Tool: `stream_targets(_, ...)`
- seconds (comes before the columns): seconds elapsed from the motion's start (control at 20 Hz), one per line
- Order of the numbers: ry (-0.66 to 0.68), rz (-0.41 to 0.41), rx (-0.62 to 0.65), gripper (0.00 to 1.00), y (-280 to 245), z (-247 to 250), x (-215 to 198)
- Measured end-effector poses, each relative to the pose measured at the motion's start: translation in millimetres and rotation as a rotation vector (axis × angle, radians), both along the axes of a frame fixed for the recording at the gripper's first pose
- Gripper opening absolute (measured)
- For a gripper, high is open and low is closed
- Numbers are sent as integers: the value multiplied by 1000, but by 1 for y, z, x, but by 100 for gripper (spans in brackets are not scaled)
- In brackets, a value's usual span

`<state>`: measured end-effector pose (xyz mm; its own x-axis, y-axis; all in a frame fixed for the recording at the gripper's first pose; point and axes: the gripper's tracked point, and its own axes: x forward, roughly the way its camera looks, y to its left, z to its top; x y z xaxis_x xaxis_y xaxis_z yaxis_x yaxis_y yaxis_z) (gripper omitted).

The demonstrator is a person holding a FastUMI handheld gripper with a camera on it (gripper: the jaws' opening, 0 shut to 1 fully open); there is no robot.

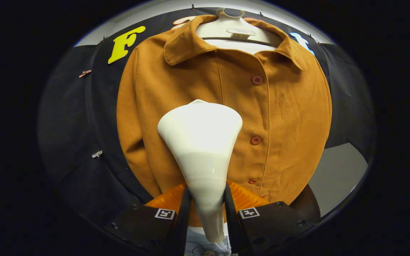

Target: Iron the clothes twice with a garment steamer, once on the left side and once on the right side.

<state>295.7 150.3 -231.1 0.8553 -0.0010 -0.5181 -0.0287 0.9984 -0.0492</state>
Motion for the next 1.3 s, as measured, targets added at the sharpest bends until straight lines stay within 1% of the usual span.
stream_targets(0.45,107,-14,-2,50,0,-41,-8)
stream_targets(0.55,134,-20,2,50,-7,-51,-10)
stream_targets(0.9,229,-35,9,50,-12,-87,-25)
stream_targets(1.3,359,-61,14,51,-22,-131,-53)
